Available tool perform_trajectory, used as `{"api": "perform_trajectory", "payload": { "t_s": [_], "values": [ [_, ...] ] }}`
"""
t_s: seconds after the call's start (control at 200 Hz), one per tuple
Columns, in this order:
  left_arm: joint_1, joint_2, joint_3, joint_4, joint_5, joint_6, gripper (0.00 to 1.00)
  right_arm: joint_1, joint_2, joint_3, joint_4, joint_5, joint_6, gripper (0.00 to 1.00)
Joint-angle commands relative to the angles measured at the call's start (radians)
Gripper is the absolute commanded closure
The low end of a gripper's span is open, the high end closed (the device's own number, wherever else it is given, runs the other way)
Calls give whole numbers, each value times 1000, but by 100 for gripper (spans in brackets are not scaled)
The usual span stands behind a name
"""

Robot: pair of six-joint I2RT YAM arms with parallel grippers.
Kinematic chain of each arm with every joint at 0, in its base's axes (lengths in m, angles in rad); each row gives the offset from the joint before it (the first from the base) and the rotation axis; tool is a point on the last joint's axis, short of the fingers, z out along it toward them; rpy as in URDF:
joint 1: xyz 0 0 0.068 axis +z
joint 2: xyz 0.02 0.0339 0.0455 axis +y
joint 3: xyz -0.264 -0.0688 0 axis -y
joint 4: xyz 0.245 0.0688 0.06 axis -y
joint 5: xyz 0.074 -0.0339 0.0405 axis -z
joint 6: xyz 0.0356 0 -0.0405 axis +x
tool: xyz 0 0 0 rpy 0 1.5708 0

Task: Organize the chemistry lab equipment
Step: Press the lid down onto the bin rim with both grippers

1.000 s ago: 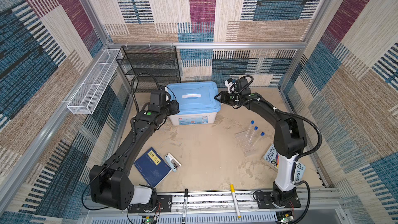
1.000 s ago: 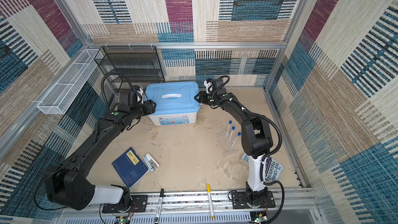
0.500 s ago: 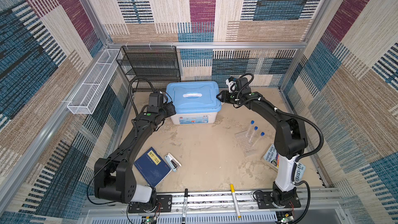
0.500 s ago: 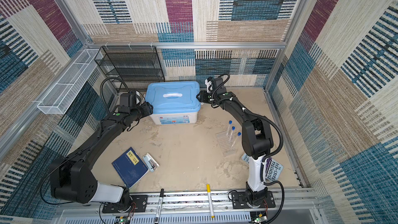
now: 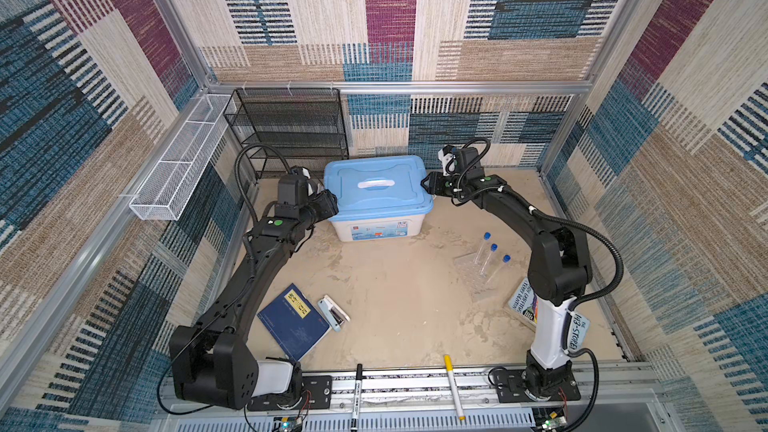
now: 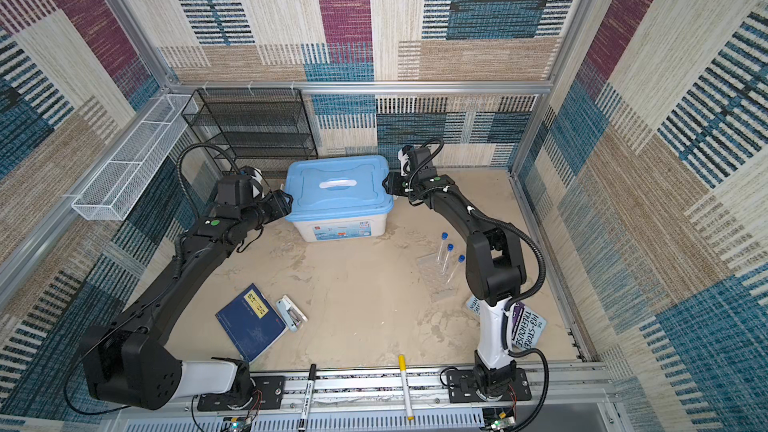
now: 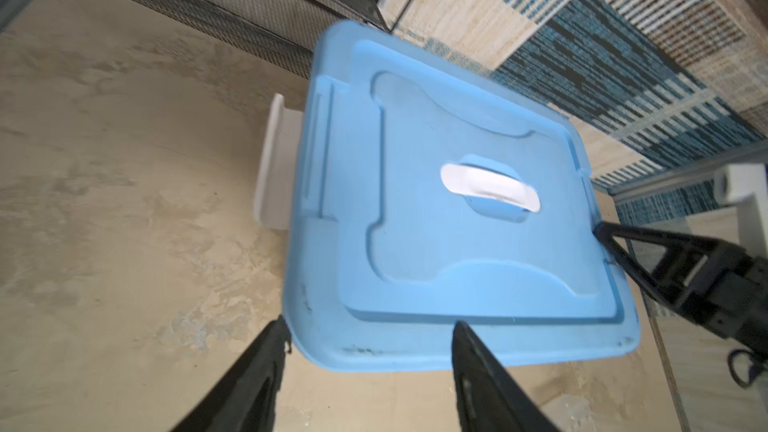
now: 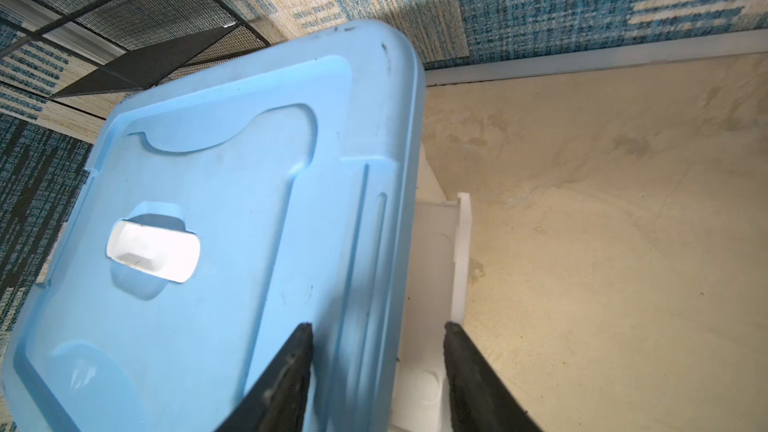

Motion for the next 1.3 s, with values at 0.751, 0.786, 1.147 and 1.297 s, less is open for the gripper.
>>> {"api": "perform_trajectory", "payload": {
  "t_s": [0.751,0.786,1.147,1.297],
  "values": [
    [145,315,-51,444,331,-53,14,14,11,-31,-102,17,-54,47],
    [147,323,-62,473,361,-81,13,15,13,-32,-101,16,-54,47],
    [145,261,-102,484,385,-109,21,18,9,-57,-84,16,-50,47],
    [126,255,-38,296,276,-21,25,20,3,-71,-82,22,-52,47]
  ]
}}
